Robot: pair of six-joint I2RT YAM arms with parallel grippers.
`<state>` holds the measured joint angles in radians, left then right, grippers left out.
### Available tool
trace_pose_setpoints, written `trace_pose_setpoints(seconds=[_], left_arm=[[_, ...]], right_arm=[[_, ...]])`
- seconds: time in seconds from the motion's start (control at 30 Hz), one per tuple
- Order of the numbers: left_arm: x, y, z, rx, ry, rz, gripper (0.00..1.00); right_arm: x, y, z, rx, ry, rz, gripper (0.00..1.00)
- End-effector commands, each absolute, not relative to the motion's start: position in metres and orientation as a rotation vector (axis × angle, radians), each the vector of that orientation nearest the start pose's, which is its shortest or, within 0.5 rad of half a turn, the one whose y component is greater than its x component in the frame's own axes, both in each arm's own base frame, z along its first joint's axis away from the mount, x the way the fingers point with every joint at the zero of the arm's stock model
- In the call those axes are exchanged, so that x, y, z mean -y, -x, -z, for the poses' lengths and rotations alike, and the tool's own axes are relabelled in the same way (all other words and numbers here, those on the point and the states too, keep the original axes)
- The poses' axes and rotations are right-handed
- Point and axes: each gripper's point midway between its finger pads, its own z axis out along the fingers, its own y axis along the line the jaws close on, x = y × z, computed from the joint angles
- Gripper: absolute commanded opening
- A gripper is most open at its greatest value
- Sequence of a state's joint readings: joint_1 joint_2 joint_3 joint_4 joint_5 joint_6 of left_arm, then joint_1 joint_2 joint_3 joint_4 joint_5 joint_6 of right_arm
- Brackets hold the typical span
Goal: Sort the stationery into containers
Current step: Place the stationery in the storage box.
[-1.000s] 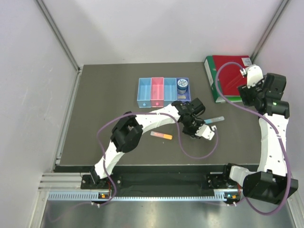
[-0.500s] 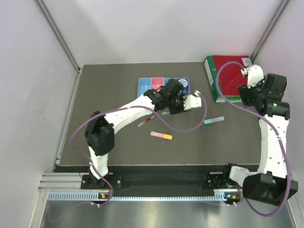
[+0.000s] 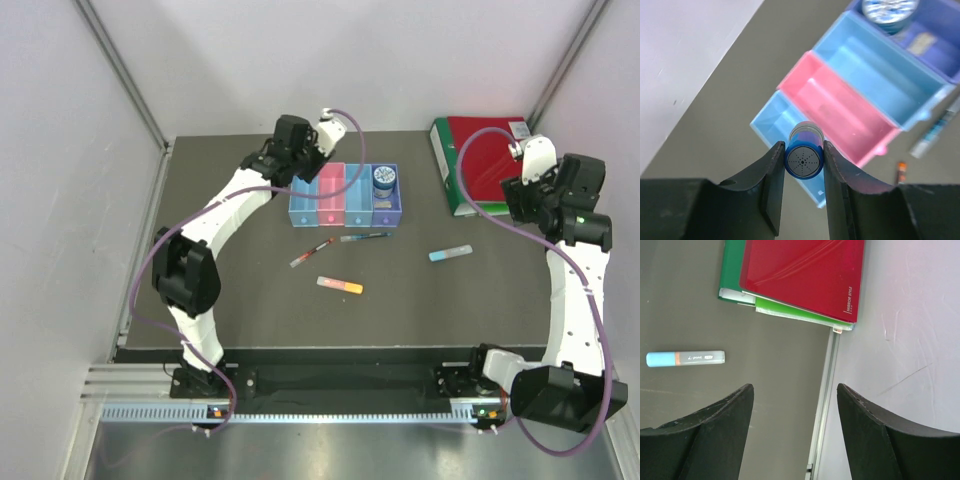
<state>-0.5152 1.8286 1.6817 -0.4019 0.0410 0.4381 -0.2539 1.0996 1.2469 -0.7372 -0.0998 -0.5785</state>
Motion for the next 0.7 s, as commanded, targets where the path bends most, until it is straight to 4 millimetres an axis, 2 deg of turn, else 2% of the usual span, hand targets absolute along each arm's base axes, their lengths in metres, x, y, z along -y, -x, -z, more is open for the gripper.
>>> trace_pose_setpoints(seconds=[0.0,0.03,0.07,0.2,0.4,0.67], left_arm=[[0.229,-0.510,-0.237,-1.911,-0.812,0.105,0.00],[0.228,-0.516,-0.226,-1.933,-0.808,0.113,0.00],[0.226,-0.522,-0.226,-1.931,-0.800,0.121,0.00],[0.225,-0.538,-0.202,-1.949,-0.796,0.132,0.00],[0.225,-0.547,-0.174,-1.987,-0.786,0.144,0.00],[0.224,-0.563,-0.147,-2.008,-0.761,0.158,0.00]], right_arm=[[0.087,-0.313,-0.306,-2.076,0.377,0.380,0.67],[0.088,-0.313,-0.306,-2.076,0.379,0.381,0.68],[0.087,-0.313,-0.305,-2.080,0.376,0.377,0.68],[0.088,-0.314,-0.305,-2.086,0.370,0.376,0.67],[0.089,-0.315,-0.304,-2.094,0.366,0.375,0.67],[0.086,-0.315,-0.301,-2.108,0.354,0.350,0.67]])
